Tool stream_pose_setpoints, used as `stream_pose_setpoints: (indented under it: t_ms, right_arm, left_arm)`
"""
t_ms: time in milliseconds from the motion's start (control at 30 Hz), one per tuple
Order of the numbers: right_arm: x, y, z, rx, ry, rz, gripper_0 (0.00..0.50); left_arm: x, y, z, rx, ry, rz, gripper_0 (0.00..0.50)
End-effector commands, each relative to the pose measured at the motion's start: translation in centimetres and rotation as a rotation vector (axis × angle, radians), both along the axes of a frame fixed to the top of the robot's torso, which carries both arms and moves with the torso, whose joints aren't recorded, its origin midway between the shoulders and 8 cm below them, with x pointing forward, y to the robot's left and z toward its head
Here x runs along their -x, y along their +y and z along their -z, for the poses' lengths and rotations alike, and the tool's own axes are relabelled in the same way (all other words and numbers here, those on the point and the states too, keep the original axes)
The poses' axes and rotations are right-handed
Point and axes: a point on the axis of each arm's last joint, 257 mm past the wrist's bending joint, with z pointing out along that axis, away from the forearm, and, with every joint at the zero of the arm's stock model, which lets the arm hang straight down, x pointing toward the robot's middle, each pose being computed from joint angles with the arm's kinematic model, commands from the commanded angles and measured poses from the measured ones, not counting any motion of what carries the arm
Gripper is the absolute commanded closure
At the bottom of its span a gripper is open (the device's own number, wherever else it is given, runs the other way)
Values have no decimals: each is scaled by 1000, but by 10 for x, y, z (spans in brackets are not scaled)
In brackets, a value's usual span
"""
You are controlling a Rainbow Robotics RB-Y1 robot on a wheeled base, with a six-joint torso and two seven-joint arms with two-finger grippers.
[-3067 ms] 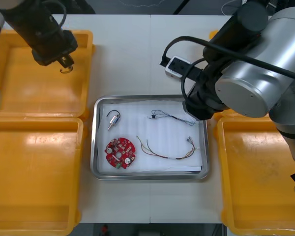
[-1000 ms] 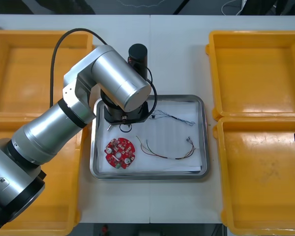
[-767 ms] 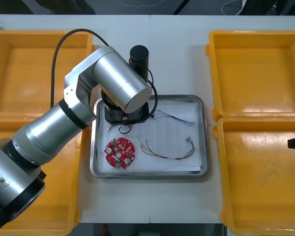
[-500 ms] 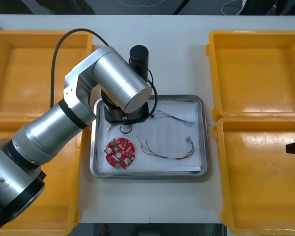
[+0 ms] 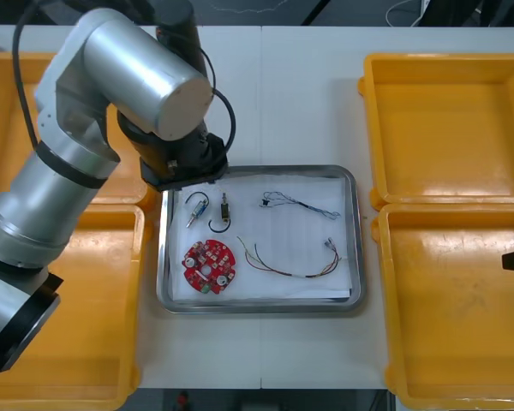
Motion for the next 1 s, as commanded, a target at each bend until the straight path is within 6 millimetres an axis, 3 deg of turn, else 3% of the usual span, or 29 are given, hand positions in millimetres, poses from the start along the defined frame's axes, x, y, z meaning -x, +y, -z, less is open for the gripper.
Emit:
stream_pose_setpoints:
  t_ms: [33, 300, 433, 700, 1000]
  right_arm:
    - [-6, 15, -18, 44, -34, -43, 0]
    - [-19, 49, -34, 59, -45, -196, 0]
    - [-26, 78, -47, 63, -60, -311, 0]
    - [-32, 132, -58, 80, -68, -496, 0]
    - [-29, 161, -48, 187, -34, -637, 0]
  left_arm:
    - [-7, 33, -32, -35, -69, 121, 0]
    - [-7, 69, -66, -17, -148, 148, 0]
    - [0, 88, -79, -42, -204, 175, 0]
    - [31, 124, -80, -64, -226, 223, 0]
    - [65, 173, -63, -126, -203, 237, 0]
